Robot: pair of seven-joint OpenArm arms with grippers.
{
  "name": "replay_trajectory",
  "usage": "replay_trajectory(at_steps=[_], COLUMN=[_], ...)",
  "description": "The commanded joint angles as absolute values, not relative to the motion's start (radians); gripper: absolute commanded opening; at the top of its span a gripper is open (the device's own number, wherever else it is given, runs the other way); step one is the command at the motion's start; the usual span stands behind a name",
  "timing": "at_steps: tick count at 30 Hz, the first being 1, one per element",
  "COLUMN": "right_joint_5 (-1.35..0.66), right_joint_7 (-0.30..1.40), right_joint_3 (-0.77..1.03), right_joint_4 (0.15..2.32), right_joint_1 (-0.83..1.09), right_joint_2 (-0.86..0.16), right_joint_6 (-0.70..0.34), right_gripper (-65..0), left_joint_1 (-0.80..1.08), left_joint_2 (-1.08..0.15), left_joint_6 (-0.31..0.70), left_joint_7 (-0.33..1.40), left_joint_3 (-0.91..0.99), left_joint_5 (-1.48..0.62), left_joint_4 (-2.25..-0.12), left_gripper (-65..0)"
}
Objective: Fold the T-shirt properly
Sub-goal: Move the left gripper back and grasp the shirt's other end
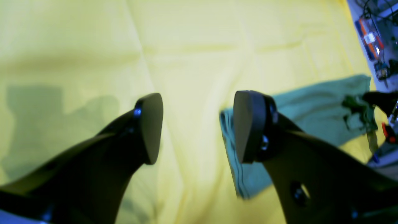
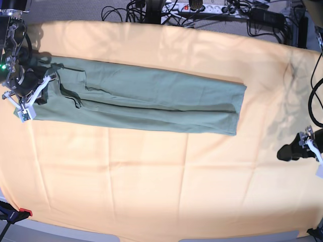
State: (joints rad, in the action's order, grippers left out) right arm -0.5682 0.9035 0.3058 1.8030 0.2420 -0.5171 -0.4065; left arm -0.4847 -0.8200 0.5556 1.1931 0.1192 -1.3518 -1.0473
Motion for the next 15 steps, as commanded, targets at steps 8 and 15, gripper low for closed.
replay_trajectory(at_steps=[8, 15], right_joint_5=[-0.496, -0.502], right_joint_7=[0.868, 0.852], right_joint_3=[0.316, 0.316], right_joint_4=[1.740, 1.682], right_joint_1=[0.244, 0.243], right_joint_2=[-0.493, -0.477], right_joint_6=[-0.378, -0.411], right_gripper=[-65.0, -65.0], left_joint_1=[-0.442, -0.313], left_joint_2=[-0.845, -0.797], left_joint_6=[0.549, 0.549], left_joint_7=[1.303, 1.287], left_joint_3=[0.130, 0.130], left_joint_5=[-1.484, -1.484], left_joint_4=[-1.060, -1.060], left_gripper=[-27.5, -27.5])
